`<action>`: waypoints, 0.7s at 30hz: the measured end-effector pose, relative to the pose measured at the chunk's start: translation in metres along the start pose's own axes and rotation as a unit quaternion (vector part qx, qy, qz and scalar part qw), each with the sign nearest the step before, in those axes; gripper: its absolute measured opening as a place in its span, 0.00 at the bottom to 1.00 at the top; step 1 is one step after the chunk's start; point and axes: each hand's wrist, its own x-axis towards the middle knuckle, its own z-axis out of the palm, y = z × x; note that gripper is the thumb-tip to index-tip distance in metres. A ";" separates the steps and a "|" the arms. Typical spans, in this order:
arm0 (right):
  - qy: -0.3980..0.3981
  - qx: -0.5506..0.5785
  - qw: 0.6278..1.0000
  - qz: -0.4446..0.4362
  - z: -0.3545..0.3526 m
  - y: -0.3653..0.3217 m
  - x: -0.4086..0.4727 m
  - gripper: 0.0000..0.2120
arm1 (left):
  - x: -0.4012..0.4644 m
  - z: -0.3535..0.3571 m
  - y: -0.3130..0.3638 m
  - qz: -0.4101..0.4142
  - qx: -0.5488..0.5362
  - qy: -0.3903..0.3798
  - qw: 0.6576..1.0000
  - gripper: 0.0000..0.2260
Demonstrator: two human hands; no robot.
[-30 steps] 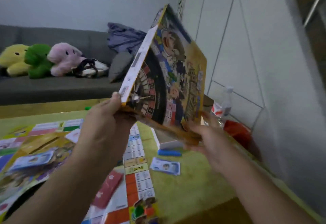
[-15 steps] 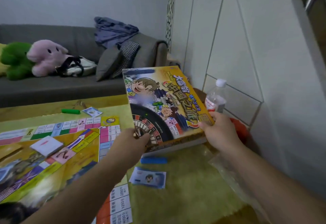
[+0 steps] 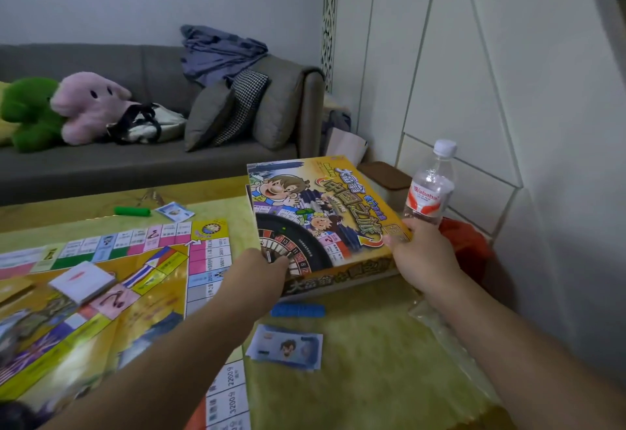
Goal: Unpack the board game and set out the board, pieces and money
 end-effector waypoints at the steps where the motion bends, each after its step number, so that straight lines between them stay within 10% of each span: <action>1: -0.002 0.000 1.000 -0.003 -0.001 0.001 0.000 0.18 | 0.000 0.001 0.000 0.003 0.000 0.003 1.000 0.11; 21: -0.051 -0.020 0.998 -0.014 0.006 -0.006 0.002 0.19 | 0.007 -0.004 -0.003 -0.007 0.023 -0.014 1.000 0.10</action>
